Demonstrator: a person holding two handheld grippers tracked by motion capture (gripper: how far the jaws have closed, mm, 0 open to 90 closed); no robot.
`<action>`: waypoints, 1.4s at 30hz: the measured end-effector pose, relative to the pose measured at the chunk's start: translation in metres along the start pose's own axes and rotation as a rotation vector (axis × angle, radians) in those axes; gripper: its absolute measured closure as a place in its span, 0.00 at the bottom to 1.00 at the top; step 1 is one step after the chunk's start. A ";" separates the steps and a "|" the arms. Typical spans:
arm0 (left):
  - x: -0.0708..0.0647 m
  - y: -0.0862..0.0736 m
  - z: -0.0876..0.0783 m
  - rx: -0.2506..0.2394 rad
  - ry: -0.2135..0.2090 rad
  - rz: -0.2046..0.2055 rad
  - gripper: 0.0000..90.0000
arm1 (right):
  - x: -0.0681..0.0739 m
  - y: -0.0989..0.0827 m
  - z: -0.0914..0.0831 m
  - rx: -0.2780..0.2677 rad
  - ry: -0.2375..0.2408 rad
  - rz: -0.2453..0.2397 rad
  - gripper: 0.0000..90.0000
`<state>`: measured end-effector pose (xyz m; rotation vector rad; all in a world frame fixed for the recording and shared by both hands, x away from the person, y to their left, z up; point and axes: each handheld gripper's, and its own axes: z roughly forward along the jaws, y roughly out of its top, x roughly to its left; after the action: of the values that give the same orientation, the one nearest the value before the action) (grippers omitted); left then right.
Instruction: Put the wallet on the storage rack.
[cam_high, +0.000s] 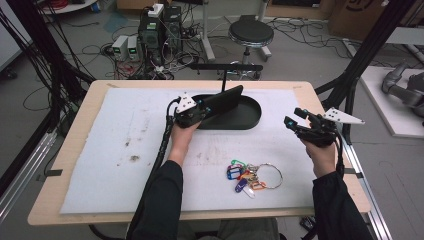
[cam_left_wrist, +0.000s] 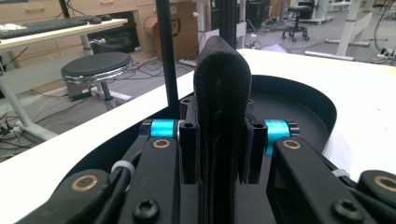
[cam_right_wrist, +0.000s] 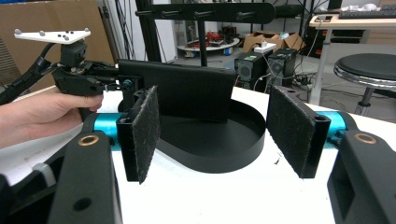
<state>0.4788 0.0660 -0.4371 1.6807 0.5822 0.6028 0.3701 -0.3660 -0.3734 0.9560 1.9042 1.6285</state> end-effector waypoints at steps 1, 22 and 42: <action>0.001 0.000 0.000 0.000 -0.004 -0.004 0.82 | -0.001 0.000 0.000 -0.003 -0.002 -0.004 0.40; 0.002 -0.006 0.001 0.104 0.022 -0.014 0.75 | -0.002 -0.001 -0.001 0.001 -0.009 0.003 0.40; 0.003 0.006 -0.011 0.214 0.179 0.018 0.39 | -0.003 -0.001 -0.001 0.004 -0.010 0.006 0.40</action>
<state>0.4737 0.0749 -0.4295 1.8452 0.7829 0.7296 0.3711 -0.3688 -0.3747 0.9703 1.9003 1.6206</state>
